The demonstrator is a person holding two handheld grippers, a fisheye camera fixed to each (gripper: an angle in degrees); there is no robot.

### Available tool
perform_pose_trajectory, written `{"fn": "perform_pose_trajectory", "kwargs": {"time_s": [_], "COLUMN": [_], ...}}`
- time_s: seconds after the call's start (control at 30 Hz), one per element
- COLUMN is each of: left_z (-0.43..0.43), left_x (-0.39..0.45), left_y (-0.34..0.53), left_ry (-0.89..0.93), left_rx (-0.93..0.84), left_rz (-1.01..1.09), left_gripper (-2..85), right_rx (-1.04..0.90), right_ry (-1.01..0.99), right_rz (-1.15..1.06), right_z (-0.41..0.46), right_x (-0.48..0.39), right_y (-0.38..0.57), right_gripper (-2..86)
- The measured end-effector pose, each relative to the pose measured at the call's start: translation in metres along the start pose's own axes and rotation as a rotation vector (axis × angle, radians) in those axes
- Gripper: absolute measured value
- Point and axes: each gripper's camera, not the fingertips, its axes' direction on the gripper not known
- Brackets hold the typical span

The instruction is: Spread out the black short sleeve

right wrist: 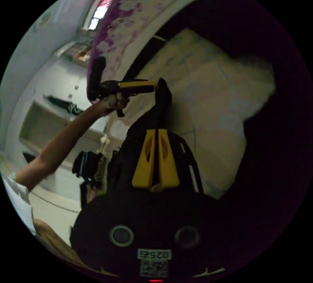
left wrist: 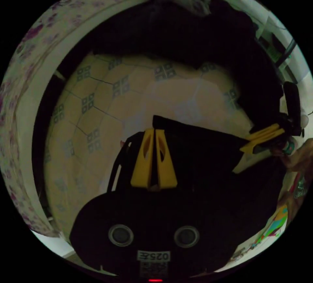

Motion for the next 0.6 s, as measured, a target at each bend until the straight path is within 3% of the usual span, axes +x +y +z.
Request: {"fn": "perform_pose_trajectory", "kwargs": {"time_s": [0.1, 0.17, 0.2, 0.27, 0.37, 0.47, 0.6], "left_z": [-0.044, -0.061, -0.061, -0.061, -0.075, -0.098, -0.115], "left_x": [-0.030, -0.061, -0.068, -0.082, -0.073, -0.062, -0.049], "left_y": [0.066, 0.147, 0.169, 0.268, 0.363, 0.397, 0.387], "left_ry": [-0.003, 0.111, 0.157, 0.227, 0.274, 0.269, 0.291], "left_rx": [0.155, 0.243, 0.249, 0.290, 0.437, 0.508, 0.524], "left_rz": [-0.136, -0.419, -0.492, -0.838, -1.065, -1.096, -1.060], "left_gripper": [-1.3, -1.3, -1.2, -0.6, -0.1, 0.4, 0.3], "right_rx": [-0.052, -0.229, -0.299, -0.522, -0.557, -0.540, -0.514], "right_ry": [0.062, 0.155, 0.181, 0.275, 0.300, 0.110, 0.005], "right_rz": [-0.369, -0.673, -0.743, -0.924, -0.957, -0.822, -0.663], "right_z": [0.023, 0.069, 0.085, 0.142, 0.167, 0.154, 0.137], "right_x": [-0.083, -0.144, -0.156, -0.183, -0.191, -0.187, -0.168], "right_y": [0.007, 0.032, 0.041, 0.081, 0.105, 0.092, 0.067], "right_gripper": [0.0, 1.5, 2.1, 7.7, 10.9, 11.3, 11.4]}}
